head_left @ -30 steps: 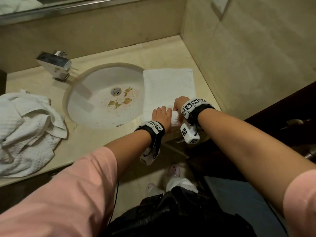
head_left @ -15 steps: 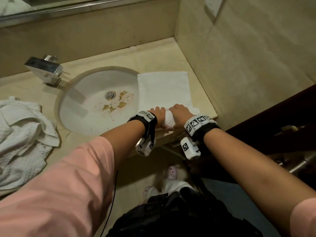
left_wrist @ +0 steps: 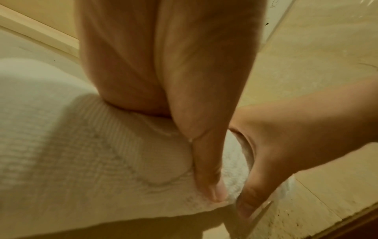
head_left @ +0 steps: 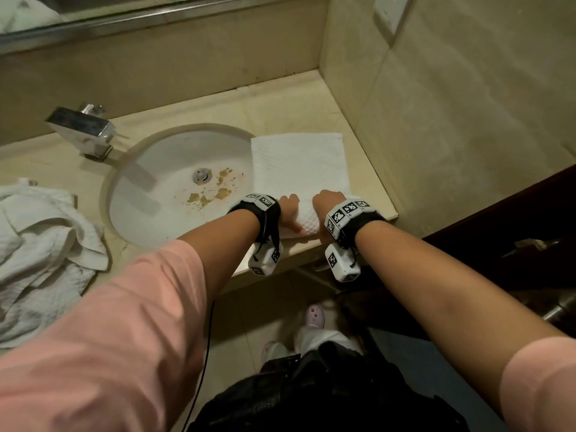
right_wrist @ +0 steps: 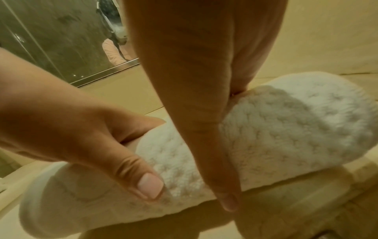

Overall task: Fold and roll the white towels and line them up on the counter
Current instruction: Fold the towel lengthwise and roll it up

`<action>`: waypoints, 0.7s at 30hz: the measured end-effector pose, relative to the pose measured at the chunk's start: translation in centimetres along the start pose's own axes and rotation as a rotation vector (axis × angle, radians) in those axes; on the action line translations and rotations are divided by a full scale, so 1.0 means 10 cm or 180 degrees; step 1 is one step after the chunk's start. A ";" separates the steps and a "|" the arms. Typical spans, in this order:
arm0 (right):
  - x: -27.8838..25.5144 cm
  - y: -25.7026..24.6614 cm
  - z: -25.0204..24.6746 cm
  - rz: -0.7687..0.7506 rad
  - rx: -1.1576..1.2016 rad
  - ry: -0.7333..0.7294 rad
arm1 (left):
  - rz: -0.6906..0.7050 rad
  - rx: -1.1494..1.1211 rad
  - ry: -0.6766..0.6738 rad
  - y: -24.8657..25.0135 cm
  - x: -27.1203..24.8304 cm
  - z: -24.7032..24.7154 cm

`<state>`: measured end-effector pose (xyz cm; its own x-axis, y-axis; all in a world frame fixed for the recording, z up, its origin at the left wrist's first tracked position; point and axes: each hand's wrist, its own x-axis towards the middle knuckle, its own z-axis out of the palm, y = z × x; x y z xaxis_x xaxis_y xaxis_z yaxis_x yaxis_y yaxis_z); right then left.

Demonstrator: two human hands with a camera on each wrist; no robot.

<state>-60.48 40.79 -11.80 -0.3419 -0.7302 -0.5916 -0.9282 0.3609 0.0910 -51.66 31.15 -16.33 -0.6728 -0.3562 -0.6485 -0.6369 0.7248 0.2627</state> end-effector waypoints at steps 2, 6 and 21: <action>0.00 -0.01 -0.06 -0.0013 0.0033 -0.0091 | 0.0075 -0.0084 0.0122 -0.01 -0.01 0.02; 0.09 -0.02 -0.18 0.0024 0.0208 -0.0256 | 0.0313 0.0632 0.0691 0.00 -0.09 0.12; 0.61 0.16 -0.05 0.0144 0.0259 -0.0551 | 0.0190 0.1193 0.0512 0.27 -0.19 -0.17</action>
<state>-64.16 36.62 -14.86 -0.3462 -0.6039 -0.7180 -0.8950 0.4421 0.0598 -52.69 32.77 -13.16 -0.7736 -0.3730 -0.5122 -0.4337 0.9011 -0.0011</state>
